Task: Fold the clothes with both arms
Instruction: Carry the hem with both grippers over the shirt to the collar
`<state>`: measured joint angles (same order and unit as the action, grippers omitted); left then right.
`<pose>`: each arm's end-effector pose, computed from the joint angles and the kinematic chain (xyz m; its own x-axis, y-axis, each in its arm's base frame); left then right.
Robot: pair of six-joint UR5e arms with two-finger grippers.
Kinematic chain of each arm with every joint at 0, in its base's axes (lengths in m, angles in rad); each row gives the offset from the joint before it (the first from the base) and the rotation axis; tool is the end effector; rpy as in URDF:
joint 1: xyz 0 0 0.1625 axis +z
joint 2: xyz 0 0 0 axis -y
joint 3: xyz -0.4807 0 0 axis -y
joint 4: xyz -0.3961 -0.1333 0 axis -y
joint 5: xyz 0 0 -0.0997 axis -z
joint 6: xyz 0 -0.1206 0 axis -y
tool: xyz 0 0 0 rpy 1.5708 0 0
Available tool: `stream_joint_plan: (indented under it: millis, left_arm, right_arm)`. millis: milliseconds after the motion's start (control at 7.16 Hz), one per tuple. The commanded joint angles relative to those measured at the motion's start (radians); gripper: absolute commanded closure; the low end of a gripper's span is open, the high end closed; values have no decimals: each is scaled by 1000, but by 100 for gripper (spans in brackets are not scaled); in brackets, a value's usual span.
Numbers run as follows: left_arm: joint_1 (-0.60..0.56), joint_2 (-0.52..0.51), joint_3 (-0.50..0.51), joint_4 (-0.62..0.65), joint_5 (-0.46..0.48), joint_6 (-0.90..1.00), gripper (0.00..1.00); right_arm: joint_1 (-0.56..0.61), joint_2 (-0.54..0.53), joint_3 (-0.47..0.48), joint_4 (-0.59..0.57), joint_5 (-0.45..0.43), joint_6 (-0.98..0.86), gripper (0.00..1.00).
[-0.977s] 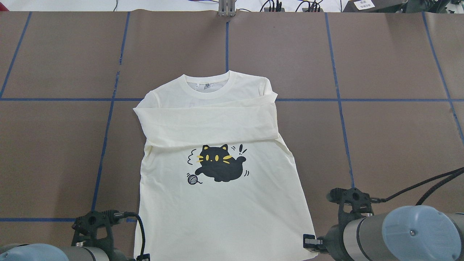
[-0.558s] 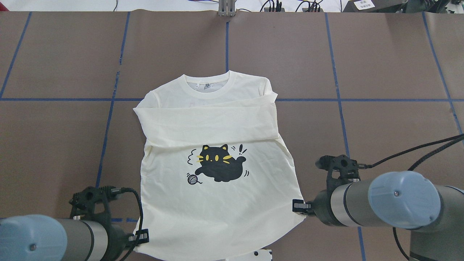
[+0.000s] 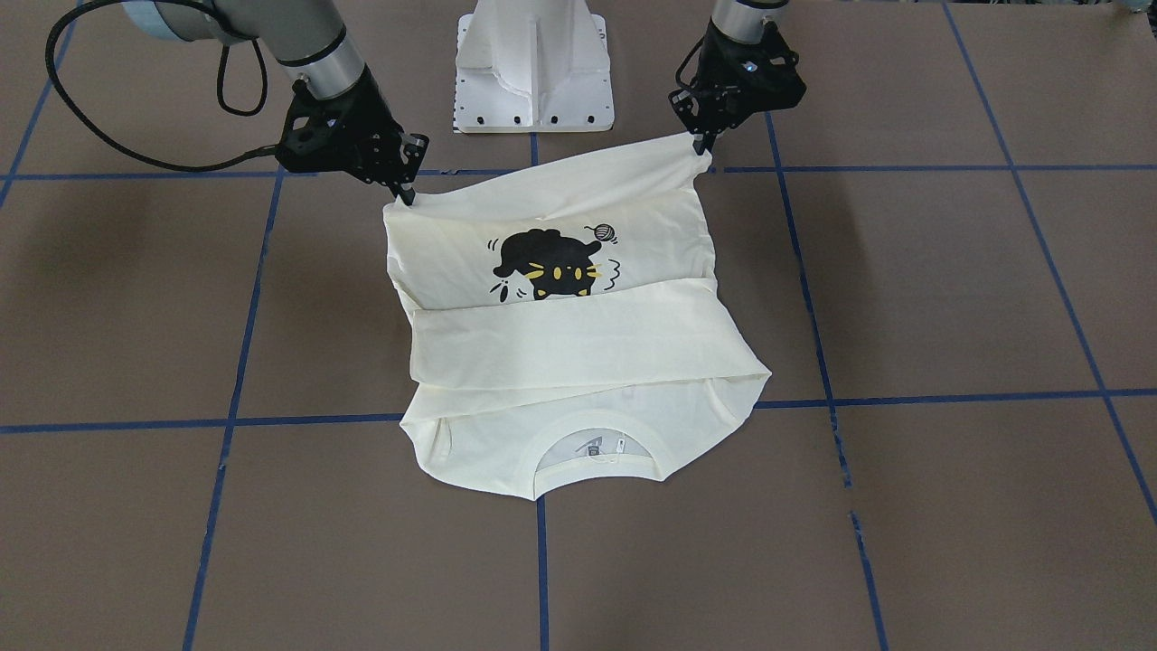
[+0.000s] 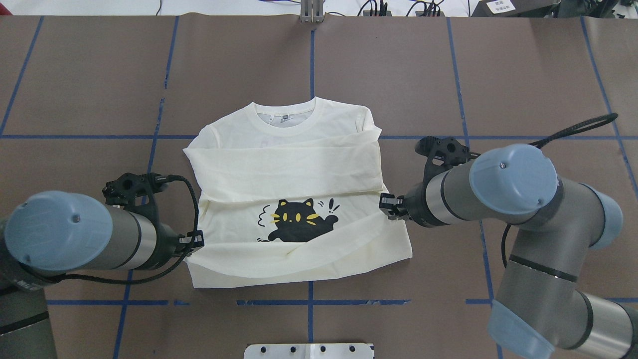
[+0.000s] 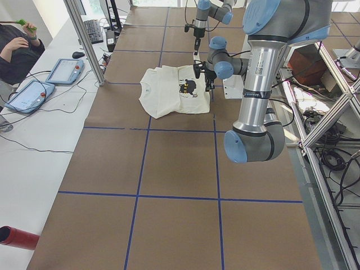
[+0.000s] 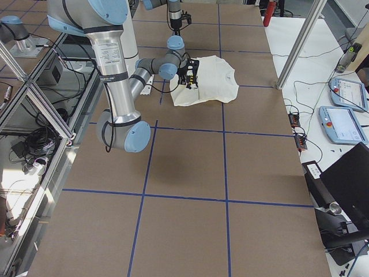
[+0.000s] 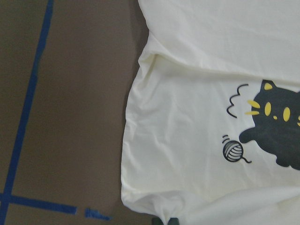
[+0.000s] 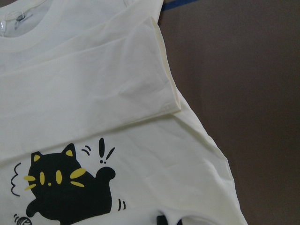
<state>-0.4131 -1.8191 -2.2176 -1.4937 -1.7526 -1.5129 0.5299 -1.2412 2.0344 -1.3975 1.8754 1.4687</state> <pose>0.4320 -0.3111 0.3277 0.6410 -0.2188 -0.7357 0.2373 0.9680 -0.0812 -0.4555 -0.3794 0.3184 0.5152 0.1891 0.8360 -0.2179 0.9722 -0.0856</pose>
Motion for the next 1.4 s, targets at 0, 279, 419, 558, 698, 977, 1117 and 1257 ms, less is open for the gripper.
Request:
stream_joint_plan:
  millis: [0,279,419,558,698,977,1117,1257]
  left_arm:
    - [-88,-16,68,-5,-4,60,100]
    - [-130,-22,90,-5,-4,109,100]
    - [-154,-46,101,-4,-4,109,100]
    - [-196,-90,151,-3,-4,112,100]
    - [-240,-150,247,-7,-4,137,100]
    - [-311,-195,430,-119,-1,192,100]
    - [-312,-195,532,-242,1,191,100]
    - [-311,-212,591,-290,-1,189,100]
  right_arm:
    - [91,52,-112,0,33,-45,100]
    - [140,74,-144,0,73,-48,100]
    - [154,95,-154,0,73,-48,100]
    - [168,129,-190,0,73,-48,100]
    - [177,175,-256,2,73,-51,100]
    - [209,267,-446,117,71,-50,100]
    - [220,269,-518,208,71,-48,100]
    - [220,302,-586,245,71,-48,100]
